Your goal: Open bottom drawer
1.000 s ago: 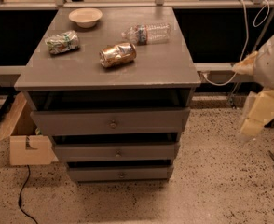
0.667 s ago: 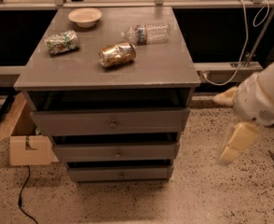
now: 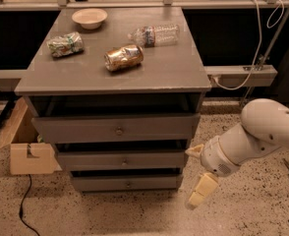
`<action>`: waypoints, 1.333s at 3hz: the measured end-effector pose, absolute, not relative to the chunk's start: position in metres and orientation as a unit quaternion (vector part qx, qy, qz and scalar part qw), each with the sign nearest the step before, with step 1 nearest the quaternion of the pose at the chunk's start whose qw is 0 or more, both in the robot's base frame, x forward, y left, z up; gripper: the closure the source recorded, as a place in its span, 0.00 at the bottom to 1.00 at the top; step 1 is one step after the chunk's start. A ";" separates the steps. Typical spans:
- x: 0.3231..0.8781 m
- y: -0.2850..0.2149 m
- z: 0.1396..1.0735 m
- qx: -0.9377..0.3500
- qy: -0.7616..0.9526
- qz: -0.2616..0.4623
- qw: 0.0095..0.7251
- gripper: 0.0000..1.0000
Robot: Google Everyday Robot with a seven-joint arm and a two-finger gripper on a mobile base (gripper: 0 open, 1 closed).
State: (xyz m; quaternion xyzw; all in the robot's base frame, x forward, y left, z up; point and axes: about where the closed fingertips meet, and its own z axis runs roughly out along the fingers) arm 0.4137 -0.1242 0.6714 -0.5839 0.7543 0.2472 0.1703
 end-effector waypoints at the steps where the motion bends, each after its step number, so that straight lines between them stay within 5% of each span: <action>1: 0.414 -0.124 0.671 -0.584 0.754 0.247 0.170 0.00; 4: 0.429 -0.129 0.568 -0.577 0.741 0.290 0.184 0.00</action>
Offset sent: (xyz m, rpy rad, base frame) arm 0.0117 -0.0095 -0.0430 0.0582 0.0348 -0.0360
